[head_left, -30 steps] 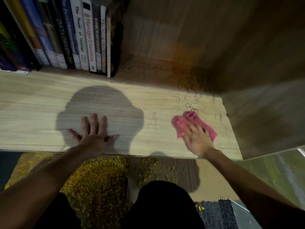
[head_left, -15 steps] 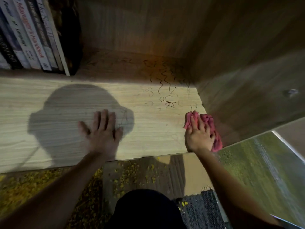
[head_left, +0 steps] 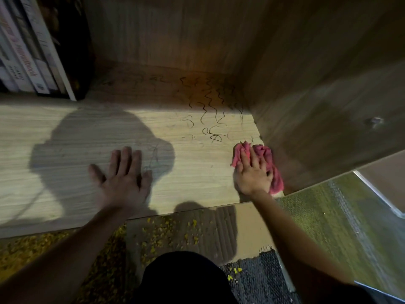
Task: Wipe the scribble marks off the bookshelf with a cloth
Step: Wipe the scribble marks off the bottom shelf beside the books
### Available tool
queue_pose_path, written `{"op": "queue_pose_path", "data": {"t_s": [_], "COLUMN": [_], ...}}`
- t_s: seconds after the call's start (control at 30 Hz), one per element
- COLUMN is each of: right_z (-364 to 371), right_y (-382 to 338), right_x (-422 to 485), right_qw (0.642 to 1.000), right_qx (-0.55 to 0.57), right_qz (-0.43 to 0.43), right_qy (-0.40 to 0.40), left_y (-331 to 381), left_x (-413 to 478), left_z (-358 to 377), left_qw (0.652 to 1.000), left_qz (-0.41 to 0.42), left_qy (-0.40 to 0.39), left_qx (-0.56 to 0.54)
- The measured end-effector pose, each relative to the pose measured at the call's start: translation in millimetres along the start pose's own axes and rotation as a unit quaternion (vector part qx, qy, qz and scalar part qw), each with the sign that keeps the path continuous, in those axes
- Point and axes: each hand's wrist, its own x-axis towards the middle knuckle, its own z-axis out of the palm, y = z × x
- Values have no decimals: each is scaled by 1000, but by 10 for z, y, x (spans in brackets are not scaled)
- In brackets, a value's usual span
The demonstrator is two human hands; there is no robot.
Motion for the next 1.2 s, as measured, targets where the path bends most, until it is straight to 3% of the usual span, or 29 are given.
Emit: {"op": "queue_pose_path", "data": {"t_s": [0.07, 0.13, 0.2, 0.23, 0.3, 0.37, 0.43, 0.5, 0.6, 0.67, 0.73, 0.8, 0.87, 0.97, 1.03, 1.13, 1.2], "right_z": [52, 190, 245, 222, 158, 42, -75, -161, -139, -12, 136, 184, 86, -137, -227, -93, 110], "right_y": [-329, -583, -531, -387, -43, 199, 118, -239, -855, -1162, -1236, -1038, -751, -476, -544, -815, -866], "right_x": [-135, -432, -658, -635, -379, -37, 277, 507, 540, 290, -89, -233, 23, 610, 769, 497, 88], "right_qw": [1000, 989, 957, 949, 964, 992, 999, 998, 1000, 989, 956, 924, 934, 984, 996, 995, 973], "right_qx": [8, -21, -57, -64, -56, -24, 7, 32, 18, -16, -37, -53, -74, -36, 0, -3, -19], "right_qz": [-11, -143, -283, -307, -261, -123, -10, 45, -17, -146, -291, -378, -350, -165, -77, -91, -224], "right_qy": [-5, -12, -36, -40, -7, 29, 44, 34, 20, 19, 22, 19, 22, 51, 46, 29, 44], "left_y": [8, 8, 16, 18, 19, 32, 36, 34, 27, 31, 31, 26, 30, 48, 41, 41, 35], "left_x": [-8, -20, -34, -42, -49, -55, -48, -47, -47, -44, -48, -55, -55, -56, -33, -39, -56], "left_z": [-3, -11, -30, -33, -48, -55, -38, -22, -8, -7, -15, -19, -31, -35, -25, -15, -17], "left_qw": [1000, 1000, 1000, 1000, 1000, 1000, 1000, 1000, 1000, 1000, 1000, 1000, 1000, 1000, 1000, 1000, 1000], "left_qz": [-4, -7, -9, -10, -14, -13, -12, -13, -13, -13, -14, -13, -14, -19, -18, -15, -15], "left_qy": [-7, -9, -9, -6, 1, 2, 6, 9, 8, 15, 16, 20, 18, 10, 6, 10, 20], "left_qx": [3, 6, 3, -1, -11, -11, -6, -4, -6, -4, 2, 2, 1, 4, 13, 15, 8]}}
